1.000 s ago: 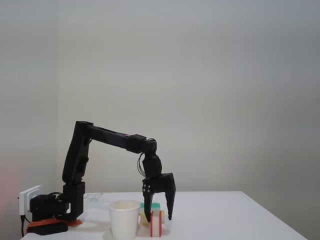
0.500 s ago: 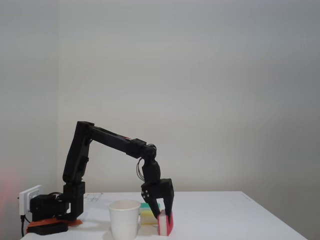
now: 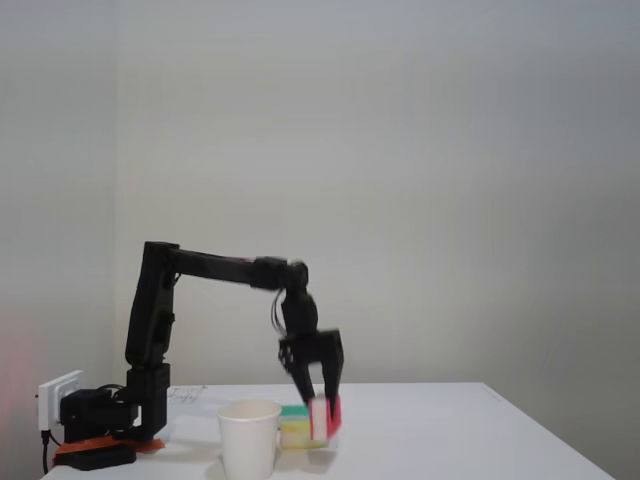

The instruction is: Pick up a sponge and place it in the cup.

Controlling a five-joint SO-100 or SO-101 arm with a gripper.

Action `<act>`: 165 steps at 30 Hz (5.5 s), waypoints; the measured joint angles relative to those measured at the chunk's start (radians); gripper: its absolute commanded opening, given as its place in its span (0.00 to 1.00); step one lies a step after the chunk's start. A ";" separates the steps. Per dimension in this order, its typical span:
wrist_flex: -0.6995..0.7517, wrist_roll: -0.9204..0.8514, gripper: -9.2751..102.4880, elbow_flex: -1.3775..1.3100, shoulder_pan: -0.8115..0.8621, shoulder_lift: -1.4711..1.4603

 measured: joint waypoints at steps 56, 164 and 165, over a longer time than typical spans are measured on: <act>0.091 -0.330 0.24 0.600 0.244 0.931; 0.181 -0.097 0.08 1.522 -0.014 1.839; 0.181 -0.097 0.08 1.522 -0.014 1.839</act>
